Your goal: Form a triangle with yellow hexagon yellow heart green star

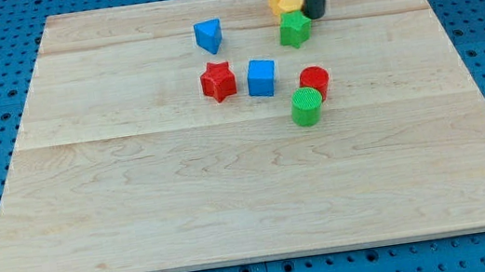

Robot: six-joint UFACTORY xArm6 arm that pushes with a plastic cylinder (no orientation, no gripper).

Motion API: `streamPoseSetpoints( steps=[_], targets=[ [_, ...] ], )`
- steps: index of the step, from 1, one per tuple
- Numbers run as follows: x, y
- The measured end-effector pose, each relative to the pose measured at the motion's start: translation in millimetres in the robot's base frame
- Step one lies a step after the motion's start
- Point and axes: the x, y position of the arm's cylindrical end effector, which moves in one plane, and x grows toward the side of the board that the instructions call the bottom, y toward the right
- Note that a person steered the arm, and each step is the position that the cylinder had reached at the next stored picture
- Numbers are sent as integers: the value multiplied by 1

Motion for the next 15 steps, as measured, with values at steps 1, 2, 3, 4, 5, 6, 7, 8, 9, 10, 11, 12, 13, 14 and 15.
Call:
streamPoseSetpoints(
  steps=[1, 2, 3, 4, 5, 6, 7, 8, 9, 10, 11, 12, 13, 14, 15],
  targets=[
    [0, 12],
    [-20, 59],
    [-67, 65],
    [-70, 20],
    [-70, -54],
    [-70, -87],
    [-67, -93],
    [-38, -105],
    [-5, -106],
    [20, -122],
    [18, -115],
    [-22, -115],
    [-24, -51],
    [0, -30],
    [3, -41]
  ],
)
